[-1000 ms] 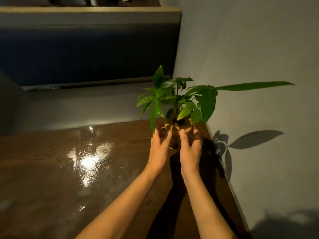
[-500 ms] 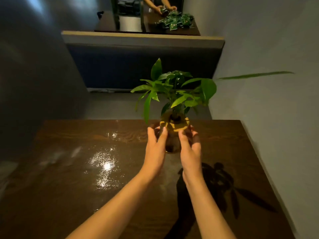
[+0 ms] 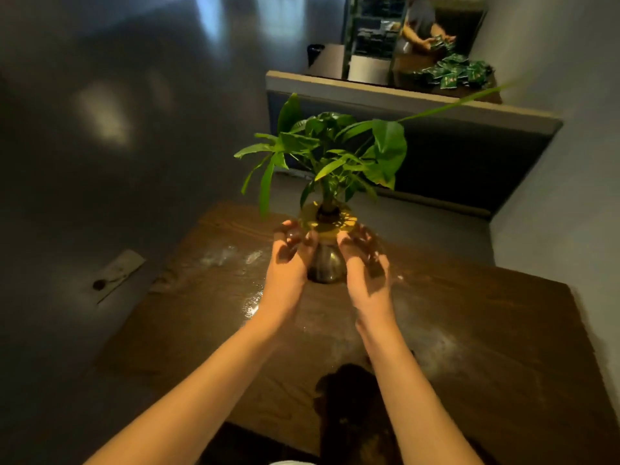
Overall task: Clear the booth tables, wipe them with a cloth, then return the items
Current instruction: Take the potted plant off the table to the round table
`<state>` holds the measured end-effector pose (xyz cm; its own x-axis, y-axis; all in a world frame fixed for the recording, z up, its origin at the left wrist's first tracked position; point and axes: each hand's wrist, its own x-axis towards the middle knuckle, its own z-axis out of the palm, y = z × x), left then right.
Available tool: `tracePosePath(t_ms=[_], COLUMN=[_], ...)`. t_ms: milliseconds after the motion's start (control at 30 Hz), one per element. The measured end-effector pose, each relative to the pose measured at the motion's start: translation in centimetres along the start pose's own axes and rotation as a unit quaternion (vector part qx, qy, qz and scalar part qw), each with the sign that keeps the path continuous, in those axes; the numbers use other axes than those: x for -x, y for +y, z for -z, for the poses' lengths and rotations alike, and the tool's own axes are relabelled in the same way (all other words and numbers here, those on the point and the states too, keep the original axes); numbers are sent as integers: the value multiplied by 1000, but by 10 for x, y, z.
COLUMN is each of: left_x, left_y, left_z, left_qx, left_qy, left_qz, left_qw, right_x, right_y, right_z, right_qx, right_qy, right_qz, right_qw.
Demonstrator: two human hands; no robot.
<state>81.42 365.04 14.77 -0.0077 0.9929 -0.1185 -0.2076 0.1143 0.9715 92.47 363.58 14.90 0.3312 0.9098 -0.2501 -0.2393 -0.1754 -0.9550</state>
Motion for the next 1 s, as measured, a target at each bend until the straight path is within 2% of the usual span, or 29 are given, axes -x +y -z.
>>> tracePosePath(t_ms=[67,100,200,333,400,467,600,667,767,1000], left_x=[7,10,20,34,38,38,25,12,-13,-77], left_y=[4,6,8,18,21,25,30,33,37,60], left_z=[21,28,56,100,125,146,199,231,275,387], left_qx=[6,13,18,-2,-15,-23,-21,-25,-36,-38], left_qy=[40,56,113,161,168,170,205,208,191,170], left_qz=[-5,3,9,0,2,9,3,4,13,14], left_qw=[999,998,993,987,986,985,979,978,981,985], right_x=[7,10,24,34,35,32,32,32,29,12], right_y=[3,2,0,21,29,43,61,66,74,108], right_z=[-16,-20,-46,-83,-106,-127,-182,-215,-262,-383], right_qx=[-50,-69,-245,-300,-190,-45,66,141,182,163], right_qy=[-38,-31,-76,-142,-153,-170,-219,-227,-218,-183], right_qz=[-60,-75,-169,-161,-172,-109,-39,38,90,100], right_qw=[996,994,952,929,954,978,973,963,955,964])
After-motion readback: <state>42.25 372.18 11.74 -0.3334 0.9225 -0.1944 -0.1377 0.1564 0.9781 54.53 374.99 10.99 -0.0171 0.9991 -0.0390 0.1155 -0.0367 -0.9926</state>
